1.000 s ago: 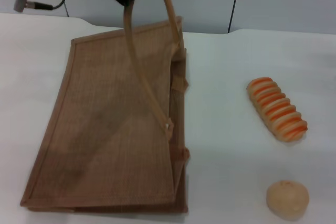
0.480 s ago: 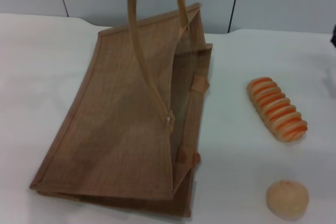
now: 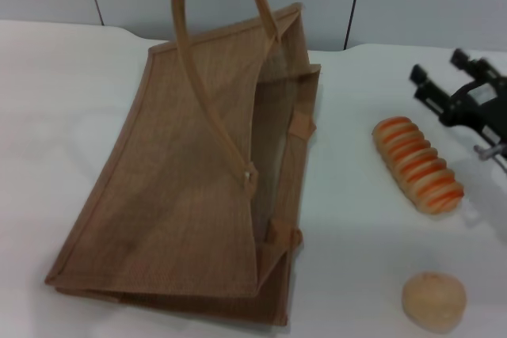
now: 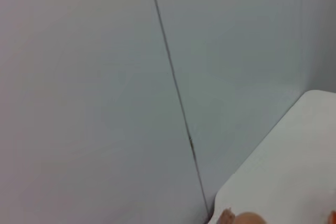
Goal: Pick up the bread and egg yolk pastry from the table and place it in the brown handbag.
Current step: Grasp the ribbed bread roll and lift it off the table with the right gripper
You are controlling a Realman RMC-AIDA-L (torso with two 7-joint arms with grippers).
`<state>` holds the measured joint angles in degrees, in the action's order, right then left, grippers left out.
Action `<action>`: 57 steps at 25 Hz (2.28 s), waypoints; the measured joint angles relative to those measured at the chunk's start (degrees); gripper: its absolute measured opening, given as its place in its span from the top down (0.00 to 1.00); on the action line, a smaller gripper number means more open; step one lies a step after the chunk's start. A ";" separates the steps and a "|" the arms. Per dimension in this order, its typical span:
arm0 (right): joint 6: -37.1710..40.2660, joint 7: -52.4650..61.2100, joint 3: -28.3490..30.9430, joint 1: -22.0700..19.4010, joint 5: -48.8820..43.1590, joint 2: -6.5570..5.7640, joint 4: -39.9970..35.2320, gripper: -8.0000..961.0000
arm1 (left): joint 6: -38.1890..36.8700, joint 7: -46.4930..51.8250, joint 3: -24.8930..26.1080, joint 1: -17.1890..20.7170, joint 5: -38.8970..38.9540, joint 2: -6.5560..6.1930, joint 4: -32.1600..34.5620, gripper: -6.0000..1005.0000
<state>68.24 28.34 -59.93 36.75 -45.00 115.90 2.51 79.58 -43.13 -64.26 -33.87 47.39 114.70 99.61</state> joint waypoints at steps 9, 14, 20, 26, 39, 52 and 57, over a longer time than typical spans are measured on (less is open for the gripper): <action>4.98 18.64 -0.05 -0.22 -18.61 -4.74 -1.34 0.20 | 0.67 0.31 0.12 0.12 -0.02 -0.64 0.21 0.88; 2.47 29.93 -0.66 -0.49 -29.84 -6.00 -6.91 0.20 | 0.67 0.25 0.49 0.12 -0.15 -0.71 0.36 0.88; -1.52 45.59 -0.40 -3.32 -44.89 -4.74 -20.95 0.20 | 0.67 0.27 0.70 0.26 -0.75 -0.71 0.77 0.88; -3.57 61.89 1.38 -11.38 -62.63 0.56 -47.22 0.20 | 0.27 0.06 0.72 0.31 -0.80 -0.49 0.25 0.88; 0.72 77.33 0.00 -10.57 -75.69 0.43 -54.89 0.20 | -0.05 -0.20 0.72 0.78 -0.91 -0.56 -1.04 0.88; 4.64 88.20 -1.11 -6.40 -89.31 0.35 -59.84 0.20 | -0.04 -0.20 0.63 0.67 -3.01 -0.01 -1.15 0.88; 5.04 90.31 -1.63 -4.79 -92.67 0.48 -59.58 0.20 | -0.04 -0.20 0.55 0.58 -3.01 0.00 -1.12 0.88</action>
<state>73.28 118.65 -61.56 31.96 -137.68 116.38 -57.07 79.54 -43.33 -63.71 -33.29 44.38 114.70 98.49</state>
